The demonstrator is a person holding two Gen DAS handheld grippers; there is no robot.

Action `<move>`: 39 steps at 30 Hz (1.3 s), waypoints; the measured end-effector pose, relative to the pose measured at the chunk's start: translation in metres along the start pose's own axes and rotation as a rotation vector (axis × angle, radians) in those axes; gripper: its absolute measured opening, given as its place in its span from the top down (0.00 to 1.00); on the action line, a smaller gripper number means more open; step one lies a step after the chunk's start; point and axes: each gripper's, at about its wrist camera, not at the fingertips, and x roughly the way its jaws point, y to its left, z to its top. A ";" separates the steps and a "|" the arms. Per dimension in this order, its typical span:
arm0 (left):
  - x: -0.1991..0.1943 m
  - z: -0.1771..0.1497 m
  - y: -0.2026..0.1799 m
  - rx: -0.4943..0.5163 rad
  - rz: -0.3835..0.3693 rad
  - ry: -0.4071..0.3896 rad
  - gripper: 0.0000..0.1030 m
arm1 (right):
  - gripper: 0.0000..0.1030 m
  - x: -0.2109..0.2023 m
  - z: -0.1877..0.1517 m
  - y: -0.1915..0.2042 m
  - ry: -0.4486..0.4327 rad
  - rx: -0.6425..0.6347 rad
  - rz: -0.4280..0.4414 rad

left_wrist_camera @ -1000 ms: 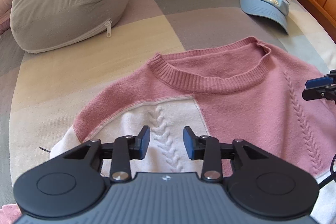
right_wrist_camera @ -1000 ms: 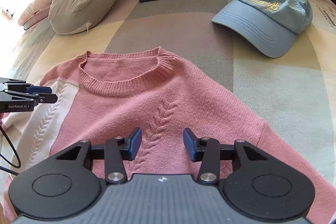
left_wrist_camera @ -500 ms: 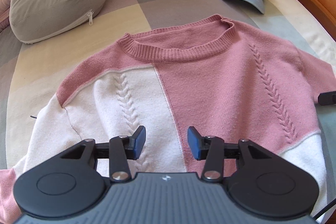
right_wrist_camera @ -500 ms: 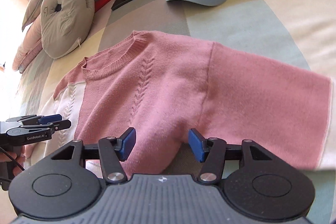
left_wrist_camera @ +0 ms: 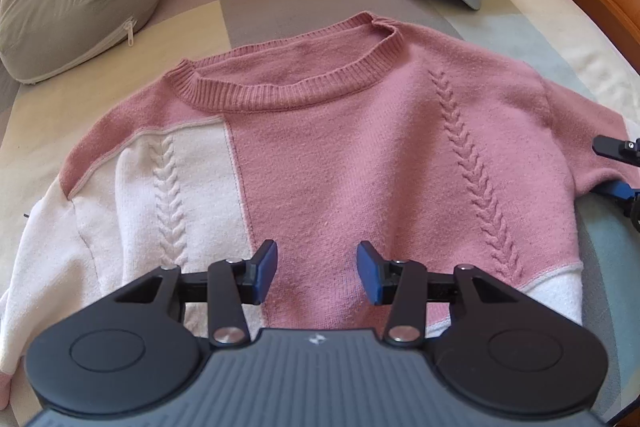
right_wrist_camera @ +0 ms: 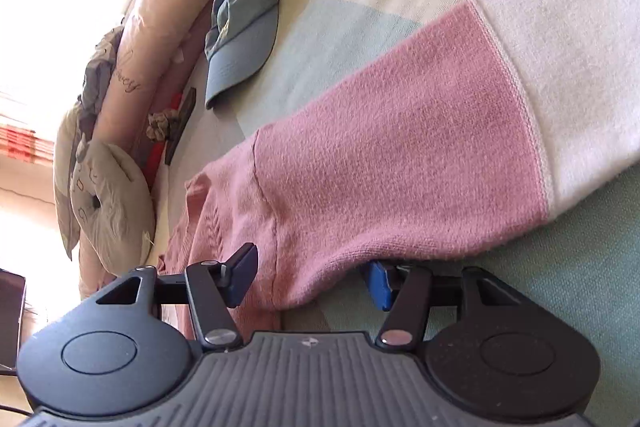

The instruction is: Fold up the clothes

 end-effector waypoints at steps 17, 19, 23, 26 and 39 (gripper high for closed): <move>0.004 0.005 -0.015 0.039 -0.023 0.006 0.57 | 0.88 0.001 0.037 0.003 -0.051 -0.083 -0.119; 0.003 0.005 -0.012 0.022 -0.027 0.009 0.57 | 0.88 -0.001 0.051 0.005 -0.063 -0.098 -0.140; 0.000 0.003 -0.005 -0.002 -0.037 0.004 0.57 | 0.89 0.003 0.076 0.010 -0.065 -0.161 -0.191; -0.001 -0.001 -0.002 0.002 -0.037 0.003 0.57 | 0.88 0.010 0.083 0.009 -0.022 -0.179 -0.210; -0.004 -0.008 0.019 -0.023 -0.023 0.021 0.57 | 0.58 -0.042 0.035 0.001 0.060 -0.080 -0.261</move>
